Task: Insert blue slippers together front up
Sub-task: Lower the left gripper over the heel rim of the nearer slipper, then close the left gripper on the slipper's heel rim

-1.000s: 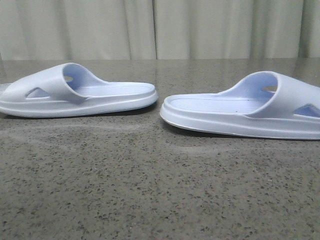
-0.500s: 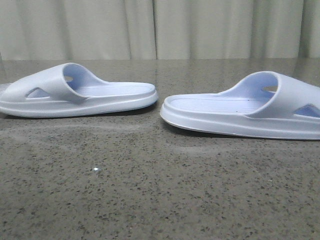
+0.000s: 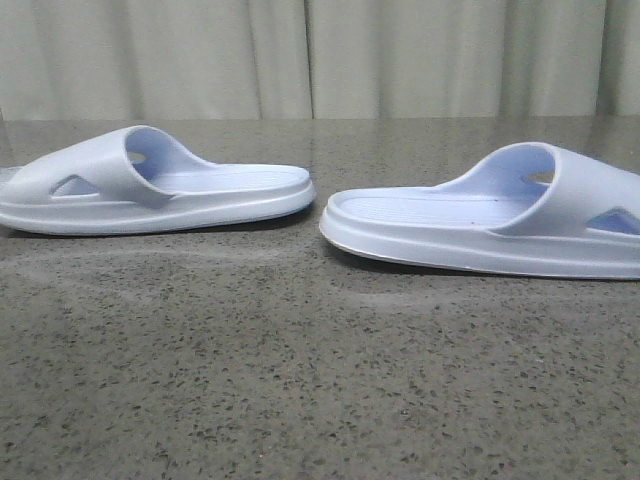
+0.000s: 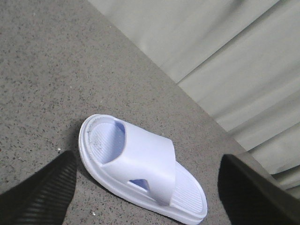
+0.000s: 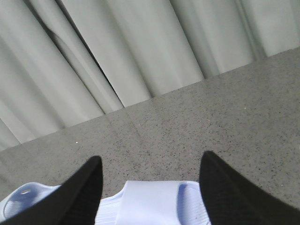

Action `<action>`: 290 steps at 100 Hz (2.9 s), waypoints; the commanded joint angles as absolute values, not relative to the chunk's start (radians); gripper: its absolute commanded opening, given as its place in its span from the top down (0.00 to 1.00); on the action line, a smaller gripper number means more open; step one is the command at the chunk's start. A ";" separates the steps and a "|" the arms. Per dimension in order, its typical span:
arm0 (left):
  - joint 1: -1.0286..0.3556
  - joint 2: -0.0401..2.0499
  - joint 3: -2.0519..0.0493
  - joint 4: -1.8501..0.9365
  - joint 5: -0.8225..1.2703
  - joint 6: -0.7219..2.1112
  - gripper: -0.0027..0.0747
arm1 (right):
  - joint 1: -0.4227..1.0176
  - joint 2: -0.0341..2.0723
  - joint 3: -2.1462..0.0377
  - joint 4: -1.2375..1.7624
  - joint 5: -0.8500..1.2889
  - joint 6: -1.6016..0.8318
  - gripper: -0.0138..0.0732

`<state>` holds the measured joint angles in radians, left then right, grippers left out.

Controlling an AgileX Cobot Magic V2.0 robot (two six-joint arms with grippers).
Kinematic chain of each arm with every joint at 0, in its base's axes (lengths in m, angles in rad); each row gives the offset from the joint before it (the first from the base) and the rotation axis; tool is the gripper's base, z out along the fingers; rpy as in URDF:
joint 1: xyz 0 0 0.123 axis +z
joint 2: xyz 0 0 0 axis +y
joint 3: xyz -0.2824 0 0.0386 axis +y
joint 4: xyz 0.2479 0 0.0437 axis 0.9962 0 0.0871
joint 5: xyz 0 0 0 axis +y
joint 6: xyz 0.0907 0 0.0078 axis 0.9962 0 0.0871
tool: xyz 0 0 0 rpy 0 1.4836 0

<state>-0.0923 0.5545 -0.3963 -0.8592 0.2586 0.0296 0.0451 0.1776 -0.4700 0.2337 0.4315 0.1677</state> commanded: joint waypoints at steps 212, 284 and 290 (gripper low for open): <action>-0.091 1.310 -0.696 -1.254 0.344 0.055 0.26 | 0.047 0.198 -0.503 0.259 0.335 0.166 0.40; -0.091 1.387 -0.696 -1.270 0.403 0.107 0.56 | 0.047 0.198 -0.503 0.259 0.327 0.166 0.40; -0.091 1.387 -0.696 -1.270 0.401 0.107 0.61 | 0.047 0.198 -0.503 0.259 0.327 0.166 0.40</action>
<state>-0.0923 1.3897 -0.6881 -1.2711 0.3712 0.1060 0.0451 0.1776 -0.4700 0.2552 0.4116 0.1677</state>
